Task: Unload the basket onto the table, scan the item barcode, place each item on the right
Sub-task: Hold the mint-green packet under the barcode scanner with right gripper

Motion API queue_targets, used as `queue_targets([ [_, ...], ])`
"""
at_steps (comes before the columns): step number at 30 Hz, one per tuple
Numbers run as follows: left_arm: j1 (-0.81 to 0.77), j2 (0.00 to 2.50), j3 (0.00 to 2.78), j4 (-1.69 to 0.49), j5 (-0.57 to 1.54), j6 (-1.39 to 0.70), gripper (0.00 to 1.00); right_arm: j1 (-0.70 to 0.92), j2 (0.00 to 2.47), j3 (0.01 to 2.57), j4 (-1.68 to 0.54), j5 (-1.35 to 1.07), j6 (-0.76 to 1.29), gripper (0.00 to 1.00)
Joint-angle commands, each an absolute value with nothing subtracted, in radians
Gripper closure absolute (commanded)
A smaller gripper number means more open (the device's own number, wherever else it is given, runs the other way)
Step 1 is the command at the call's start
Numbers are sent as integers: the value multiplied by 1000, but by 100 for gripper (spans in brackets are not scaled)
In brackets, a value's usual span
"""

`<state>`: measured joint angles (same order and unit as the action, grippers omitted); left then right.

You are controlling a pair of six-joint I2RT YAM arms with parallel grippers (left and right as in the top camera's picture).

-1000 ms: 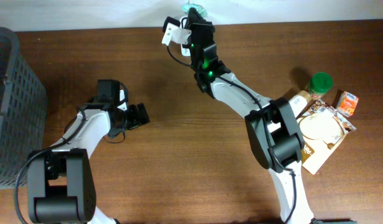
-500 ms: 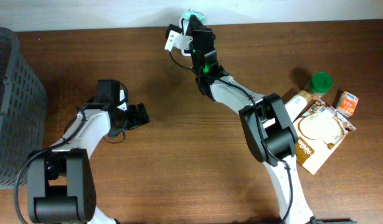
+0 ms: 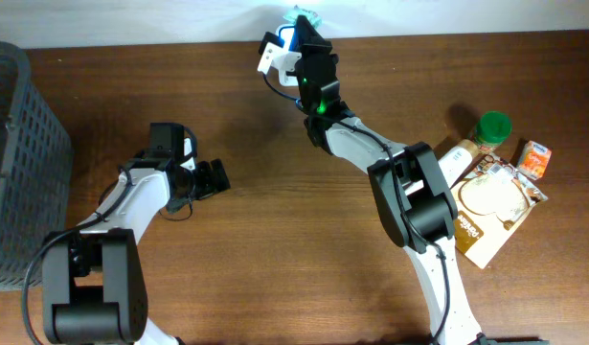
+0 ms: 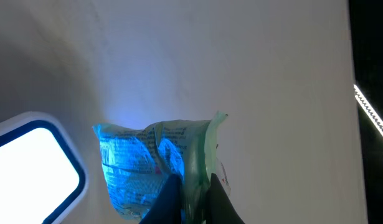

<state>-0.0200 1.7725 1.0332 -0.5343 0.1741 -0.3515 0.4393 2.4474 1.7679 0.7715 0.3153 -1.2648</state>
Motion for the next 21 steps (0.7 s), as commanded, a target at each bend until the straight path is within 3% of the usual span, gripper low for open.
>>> queue_targets([
  [1, -17, 1761, 1026, -535, 167, -344, 1, 440, 2445, 1781, 786, 306, -1268, 96],
  [12, -17, 1761, 1026, -535, 167, -344, 0, 479, 2407, 1780, 790, 307, -1282, 96],
  [17, -17, 1761, 1026, -535, 167, -344, 1, 478, 2270, 1779, 768, 340, -1168, 96],
  [21, -17, 1761, 1026, -536, 167, -344, 1, 478, 2095, 1779, 580, 416, -1017, 96],
])
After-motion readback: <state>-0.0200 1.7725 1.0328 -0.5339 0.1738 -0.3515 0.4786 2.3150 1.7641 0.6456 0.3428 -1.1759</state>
